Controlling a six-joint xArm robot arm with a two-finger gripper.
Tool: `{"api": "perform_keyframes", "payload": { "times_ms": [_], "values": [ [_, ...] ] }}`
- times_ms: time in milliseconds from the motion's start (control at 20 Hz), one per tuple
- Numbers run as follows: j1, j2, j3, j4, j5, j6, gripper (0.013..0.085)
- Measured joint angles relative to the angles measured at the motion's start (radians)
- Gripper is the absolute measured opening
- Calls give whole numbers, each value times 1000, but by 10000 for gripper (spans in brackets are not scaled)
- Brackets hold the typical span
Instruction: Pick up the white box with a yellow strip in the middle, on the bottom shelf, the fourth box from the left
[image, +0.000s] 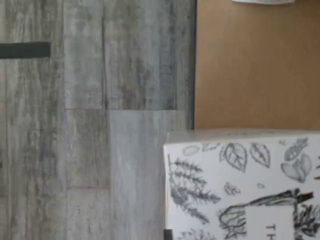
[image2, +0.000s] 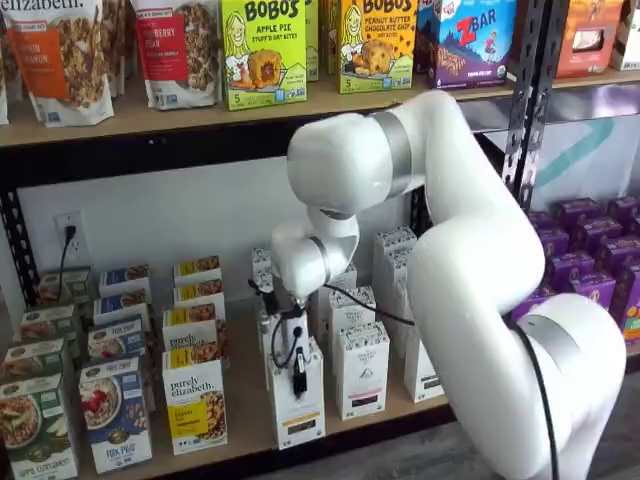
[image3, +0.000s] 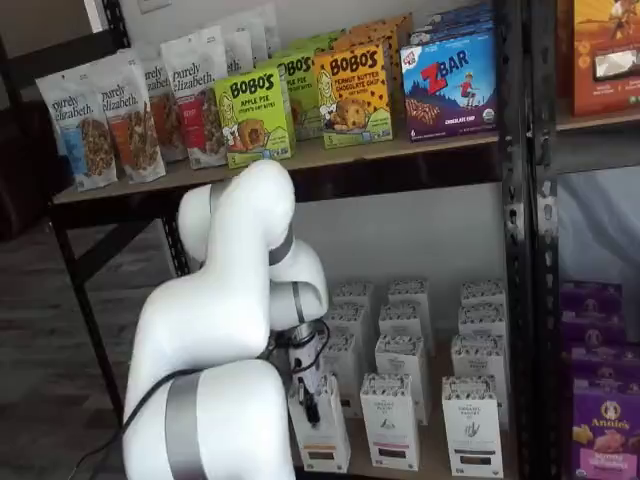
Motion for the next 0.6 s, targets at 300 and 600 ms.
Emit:
{"api": "perform_keyframes", "payload": {
  "times_ms": [300, 600],
  "values": [
    [10, -116, 190, -61, -69, 66, 490],
    [9, -239, 351, -91, -102, 95, 490]
  ]
}}
